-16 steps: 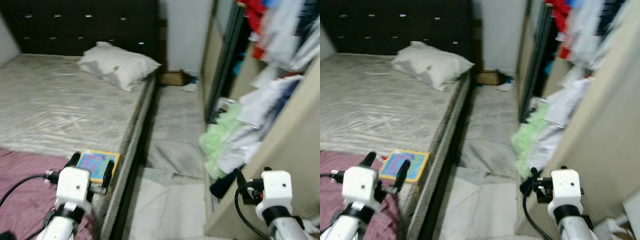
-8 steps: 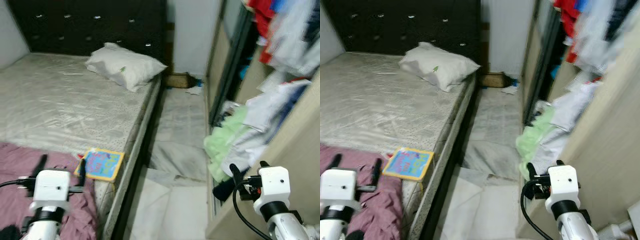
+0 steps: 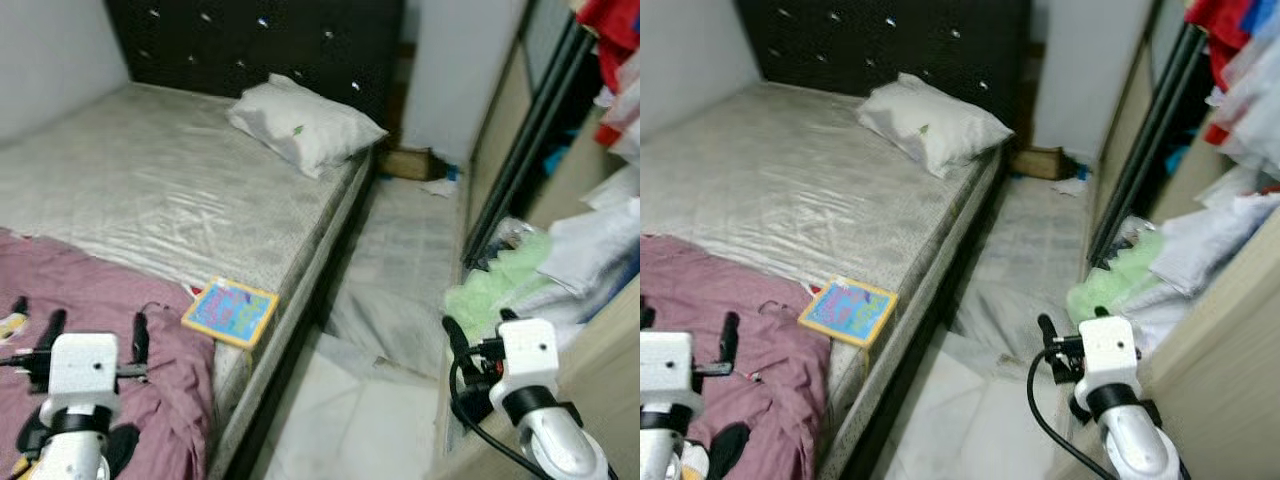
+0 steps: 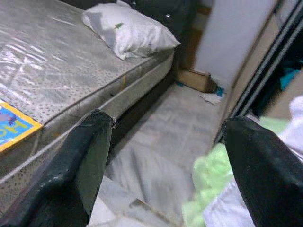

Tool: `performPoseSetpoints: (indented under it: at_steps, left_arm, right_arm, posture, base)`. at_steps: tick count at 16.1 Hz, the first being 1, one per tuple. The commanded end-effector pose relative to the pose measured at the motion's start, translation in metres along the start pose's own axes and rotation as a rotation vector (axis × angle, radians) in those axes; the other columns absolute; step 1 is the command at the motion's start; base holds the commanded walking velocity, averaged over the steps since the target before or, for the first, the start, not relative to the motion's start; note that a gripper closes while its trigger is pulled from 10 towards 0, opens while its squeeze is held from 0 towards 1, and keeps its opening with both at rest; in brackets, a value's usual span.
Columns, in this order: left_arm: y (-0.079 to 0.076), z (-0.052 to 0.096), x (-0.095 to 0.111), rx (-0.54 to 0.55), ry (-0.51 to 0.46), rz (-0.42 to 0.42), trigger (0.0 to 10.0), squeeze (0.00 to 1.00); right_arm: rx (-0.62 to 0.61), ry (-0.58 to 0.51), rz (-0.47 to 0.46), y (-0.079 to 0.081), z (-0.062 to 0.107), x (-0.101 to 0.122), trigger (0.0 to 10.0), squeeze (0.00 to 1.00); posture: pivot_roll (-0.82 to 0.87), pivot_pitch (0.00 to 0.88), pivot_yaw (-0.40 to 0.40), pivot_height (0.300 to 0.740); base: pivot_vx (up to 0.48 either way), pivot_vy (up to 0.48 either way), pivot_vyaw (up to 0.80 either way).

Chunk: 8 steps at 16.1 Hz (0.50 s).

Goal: Clean up the room

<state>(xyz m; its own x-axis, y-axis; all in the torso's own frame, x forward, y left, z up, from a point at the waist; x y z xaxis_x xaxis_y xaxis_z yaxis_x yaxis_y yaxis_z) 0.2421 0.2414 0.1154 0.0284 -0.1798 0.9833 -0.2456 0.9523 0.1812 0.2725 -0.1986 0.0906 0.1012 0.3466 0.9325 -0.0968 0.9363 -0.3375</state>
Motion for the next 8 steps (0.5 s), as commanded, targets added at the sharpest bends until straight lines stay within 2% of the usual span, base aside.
performPoseSetpoints:
  at_steps: [1,3,8]
  left_arm:
    - [-0.003,-0.004,0.001,-0.005,-0.003,-0.009,10.0,0.0]
    - [-0.015,-0.01,0.009,-0.032,-0.032,0.01,10.0,0.0]
    - [-0.024,-0.019,0.014,-0.048,-0.061,0.026,10.0,0.0]
  right_arm:
    - [0.002,-0.009,-0.008,0.001,-0.005,0.003,10.0,0.0]
    - [0.002,-0.021,-0.014,0.002,-0.01,0.005,10.0,0.0]
    - [0.004,-0.042,-0.01,0.004,-0.016,0.01,10.0,0.0]
  posture:
    - [-0.09,0.0,-0.018,0.74]
    - [-0.1,0.0,-0.012,0.74]
    - [-0.1,0.0,-0.012,0.74]
  base:
    - [0.0,0.0,0.77]
    - [0.0,0.0,0.77]
    - [0.0,0.0,0.76]
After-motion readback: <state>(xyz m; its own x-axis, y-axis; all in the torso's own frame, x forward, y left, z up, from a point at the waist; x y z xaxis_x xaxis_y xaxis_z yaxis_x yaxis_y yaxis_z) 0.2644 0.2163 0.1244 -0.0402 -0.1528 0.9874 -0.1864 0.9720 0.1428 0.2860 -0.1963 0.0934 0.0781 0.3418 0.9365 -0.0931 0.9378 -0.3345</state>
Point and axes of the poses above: a point about 5 cm out from each wrist's last joint towards the gripper, its own z axis pointing back from the gripper into the wrist, its own x axis along the axis of the wrist's last joint, y = z × x, the point moved 6 cm from there along -z, pointing out of the wrist towards the gripper, and after that the axes turned 9 degrees about z, right-handed, at the moved point
